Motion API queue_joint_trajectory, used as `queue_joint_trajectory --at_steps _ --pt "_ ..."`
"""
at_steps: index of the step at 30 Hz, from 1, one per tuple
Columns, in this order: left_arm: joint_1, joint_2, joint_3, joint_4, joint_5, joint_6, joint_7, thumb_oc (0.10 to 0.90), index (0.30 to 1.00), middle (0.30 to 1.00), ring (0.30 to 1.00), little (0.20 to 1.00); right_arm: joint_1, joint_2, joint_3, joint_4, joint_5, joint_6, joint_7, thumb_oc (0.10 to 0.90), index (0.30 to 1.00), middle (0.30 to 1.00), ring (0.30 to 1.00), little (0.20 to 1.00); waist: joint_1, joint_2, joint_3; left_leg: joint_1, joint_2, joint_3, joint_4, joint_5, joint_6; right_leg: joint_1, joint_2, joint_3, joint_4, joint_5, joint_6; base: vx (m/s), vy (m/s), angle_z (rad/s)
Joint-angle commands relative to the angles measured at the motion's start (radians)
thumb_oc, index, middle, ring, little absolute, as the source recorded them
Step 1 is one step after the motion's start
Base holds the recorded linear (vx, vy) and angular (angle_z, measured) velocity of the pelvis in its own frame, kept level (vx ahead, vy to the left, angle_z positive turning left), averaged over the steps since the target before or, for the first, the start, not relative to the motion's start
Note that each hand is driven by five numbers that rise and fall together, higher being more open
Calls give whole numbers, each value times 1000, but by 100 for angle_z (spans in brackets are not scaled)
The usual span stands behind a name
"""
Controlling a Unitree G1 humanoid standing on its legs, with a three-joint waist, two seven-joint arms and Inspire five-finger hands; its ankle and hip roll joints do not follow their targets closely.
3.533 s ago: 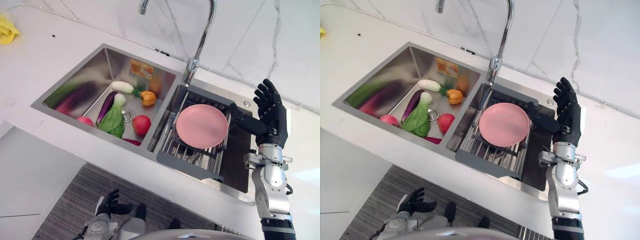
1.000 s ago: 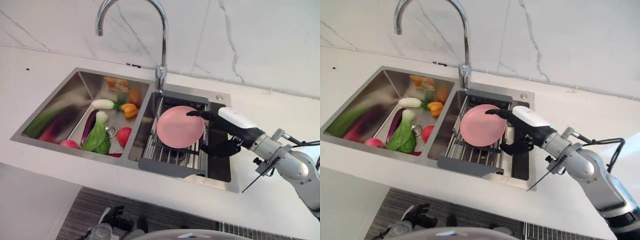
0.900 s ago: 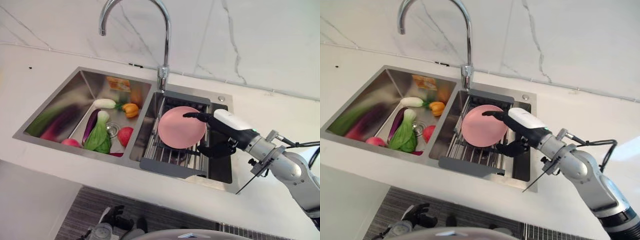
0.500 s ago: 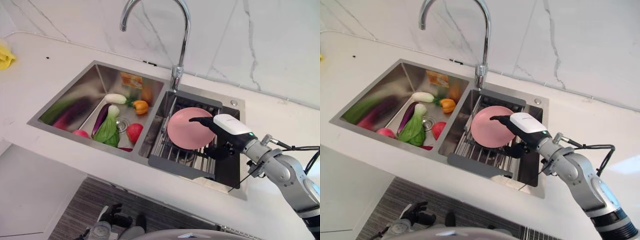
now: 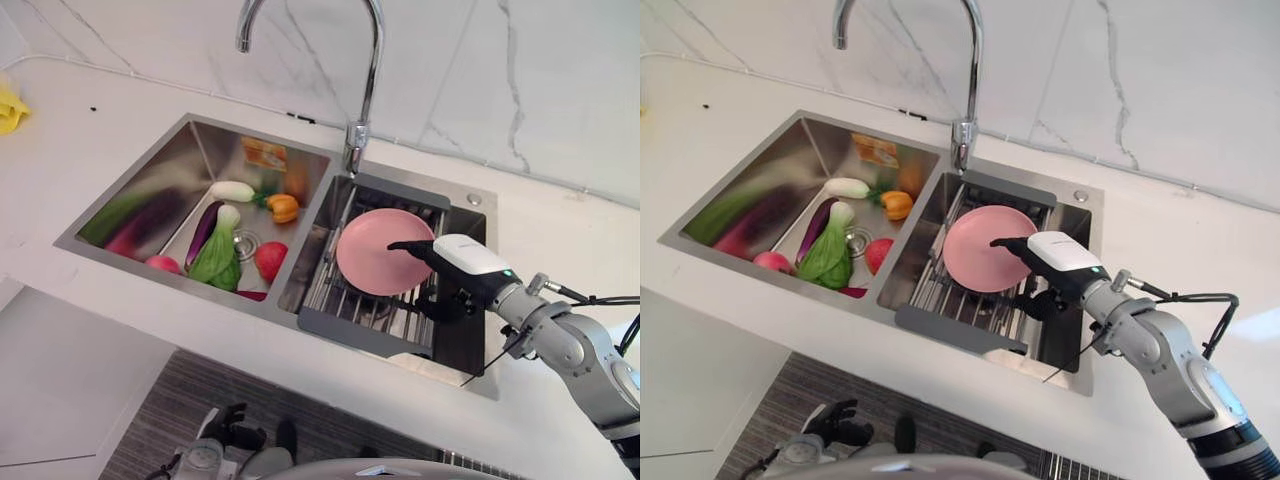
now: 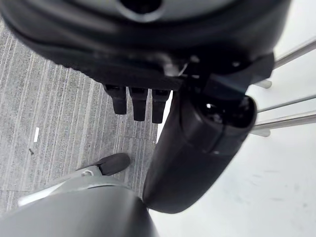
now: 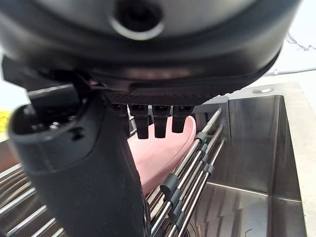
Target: Place the dishes in the dishwasher.
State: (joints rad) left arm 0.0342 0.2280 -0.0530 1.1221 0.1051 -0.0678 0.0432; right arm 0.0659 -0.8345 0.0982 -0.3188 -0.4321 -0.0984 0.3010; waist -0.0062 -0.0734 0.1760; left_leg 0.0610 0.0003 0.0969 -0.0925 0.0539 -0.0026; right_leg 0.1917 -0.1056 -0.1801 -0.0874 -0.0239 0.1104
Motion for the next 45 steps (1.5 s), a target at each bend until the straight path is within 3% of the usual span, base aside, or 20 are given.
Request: queue_joint_trajectory --at_steps 1,9,14,18,23,26,27,28,29,32,39,45 --pt "1 -1 -23 72 -14 20 -3 800 900 900 900 900 -57 -52 -72 -93 -45 -37 -46 800 900 900 900 900 63 1 -20 68 90 -12 5 -83 -73 -112 -136 -5 130 52 102 0 0 0" --pt "-2 -5 -16 76 -22 25 11 800 900 900 900 900 -105 -33 -9 -78 -177 -63 -107 800 900 900 900 900 78 1 -7 66 90 -13 5 -83 -75 -111 -139 -20 133 50 102 0 0 0" --pt "-6 -15 -37 78 -17 32 29 800 900 900 900 900 -152 23 69 -7 -294 -51 -178 800 900 900 900 900 92 7 -7 61 89 -22 5 -83 -77 -101 -139 -34 130 45 100 5 0 2" --pt "-4 -21 -40 77 -17 38 39 800 900 900 900 900 -156 78 87 26 -342 -28 -213 800 900 900 900 900 96 13 -9 58 87 -29 5 -83 -76 -97 -142 -41 130 42 99 10 3 5" --pt "-4 -28 -42 75 -21 40 49 800 900 900 900 900 -151 94 99 44 -411 -23 -244 800 900 900 900 900 95 19 -10 57 85 -34 5 -83 -77 -93 -144 -47 130 41 99 5 -1 2" --pt "-6 -34 -44 75 -18 40 58 800 900 900 900 900 -138 88 93 42 -517 -20 -302 800 900 900 900 900 91 24 -10 54 84 -37 5 -84 -79 -93 -145 -51 126 41 99 0 0 0" --pt "-6 -35 -46 76 -14 39 61 800 900 900 900 900 -129 93 90 41 -542 -17 -322 698 747 747 747 747 89 26 -11 54 84 -37 5 -84 -80 -92 -146 -53 126 40 99 0 0 0" --pt "-6 -38 -49 76 -12 37 66 800 900 900 900 900 -122 95 83 44 -575 -12 -360 486 429 429 429 429 87 28 -12 53 84 -37 5 -84 -80 -90 -147 -54 124 40 99 0 0 0" --pt "-6 -38 -51 77 -12 37 67 800 900 900 900 900 -120 95 83 45 -578 -12 -364 400 300 300 300 300 87 28 -12 53 84 -38 5 -84 -80 -89 -147 -54 123 40 99 0 0 0" --pt "-5 -41 -64 75 -11 27 93 800 900 900 900 900 -85 113 67 59 -644 9 -486 400 300 300 300 300 82 32 -13 50 84 -38 5 -82 -81 -89 -145 -55 118 42 99 8 -7 6" --pt "-6 -42 -89 68 1 14 108 800 900 900 900 900 -71 131 66 68 -688 41 -562 400 300 300 300 300 82 39 -15 50 85 -35 5 -82 -86 -80 -144 -60 104 42 99 0 -2 1" --pt "-7 -42 -95 72 5 12 125 800 900 900 900 900 -73 140 29 -5 -613 32 -632 400 300 300 300 300 79 46 -21 50 88 -31 5 -81 -91 -69 -141 -63 75 49 99 1 -1 1"
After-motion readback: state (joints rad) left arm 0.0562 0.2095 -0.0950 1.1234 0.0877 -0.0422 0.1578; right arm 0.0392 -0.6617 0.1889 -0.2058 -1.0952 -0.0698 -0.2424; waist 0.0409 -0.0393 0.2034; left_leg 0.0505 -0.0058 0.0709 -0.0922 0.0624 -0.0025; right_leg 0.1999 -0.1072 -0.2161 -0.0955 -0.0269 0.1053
